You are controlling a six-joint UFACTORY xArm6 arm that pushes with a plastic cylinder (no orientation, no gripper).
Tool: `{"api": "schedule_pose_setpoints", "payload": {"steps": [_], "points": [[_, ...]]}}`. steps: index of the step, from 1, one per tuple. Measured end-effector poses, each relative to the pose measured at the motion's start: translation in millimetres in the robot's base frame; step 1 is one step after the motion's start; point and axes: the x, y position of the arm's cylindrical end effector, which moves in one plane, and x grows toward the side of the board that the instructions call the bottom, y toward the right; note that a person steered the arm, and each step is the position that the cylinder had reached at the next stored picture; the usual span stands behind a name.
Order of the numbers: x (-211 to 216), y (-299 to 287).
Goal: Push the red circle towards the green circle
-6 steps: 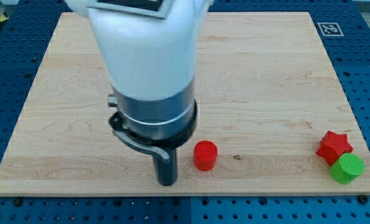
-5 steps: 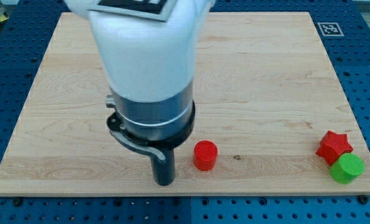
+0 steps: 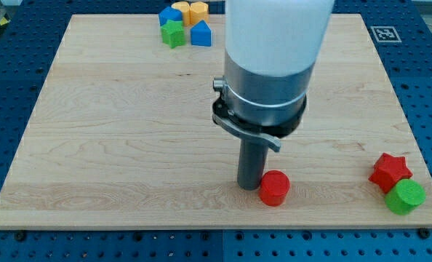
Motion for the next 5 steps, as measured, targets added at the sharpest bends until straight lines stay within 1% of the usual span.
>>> {"api": "schedule_pose_setpoints", "payload": {"steps": [1,2,4,5], "points": [[24.9,4.8],[31.9,9.6],[26.4,55.3],[32.3,55.2]]}}
